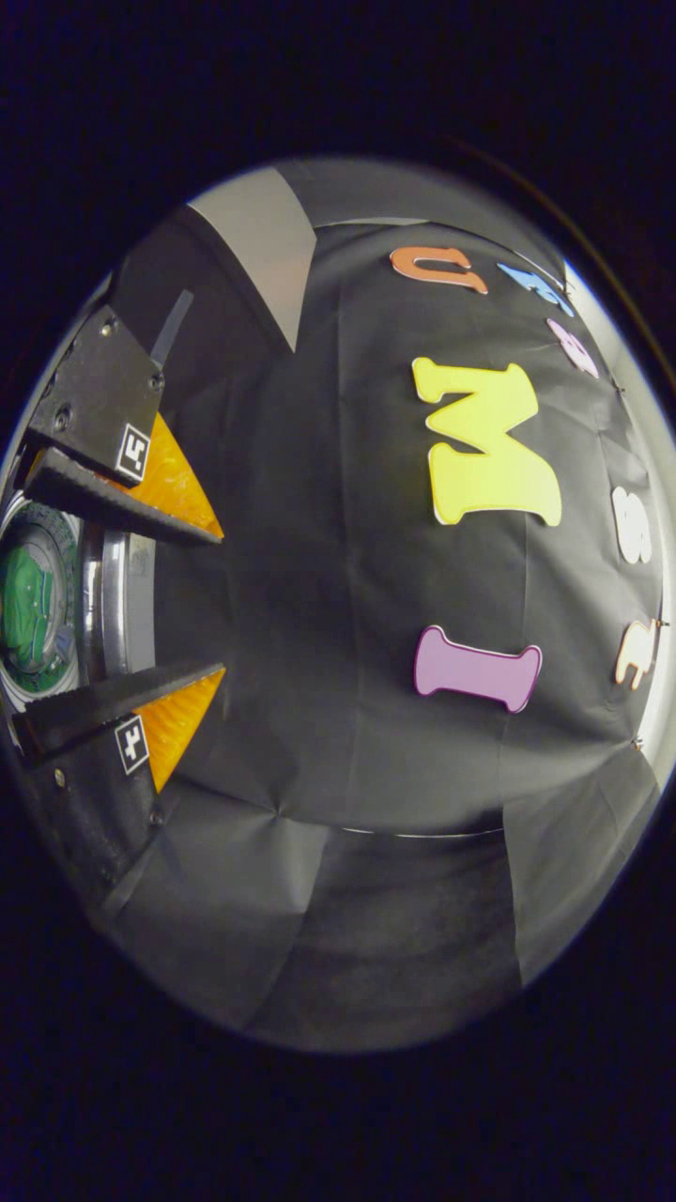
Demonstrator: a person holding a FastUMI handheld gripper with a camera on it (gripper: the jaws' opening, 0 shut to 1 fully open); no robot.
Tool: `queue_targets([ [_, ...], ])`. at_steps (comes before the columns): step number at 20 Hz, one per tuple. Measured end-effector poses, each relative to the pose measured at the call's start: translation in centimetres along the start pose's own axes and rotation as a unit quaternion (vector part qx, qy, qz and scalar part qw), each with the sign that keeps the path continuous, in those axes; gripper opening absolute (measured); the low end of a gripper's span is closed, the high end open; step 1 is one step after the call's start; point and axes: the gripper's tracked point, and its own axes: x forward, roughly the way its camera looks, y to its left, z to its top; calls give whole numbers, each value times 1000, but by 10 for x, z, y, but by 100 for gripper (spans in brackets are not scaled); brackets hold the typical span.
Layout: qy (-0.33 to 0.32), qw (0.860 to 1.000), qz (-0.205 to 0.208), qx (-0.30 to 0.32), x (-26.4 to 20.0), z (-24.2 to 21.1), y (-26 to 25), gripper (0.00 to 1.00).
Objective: Put the clothes into the washing machine and then close the washing machine lid.
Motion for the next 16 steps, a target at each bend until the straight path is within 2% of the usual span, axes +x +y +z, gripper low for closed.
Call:
queue_targets([
  [6, -3, 1000, 10, 1, -14, -14, 1, 76],
  [16, 50, 999, 8, 5, -36, -46, -1, 77],
])
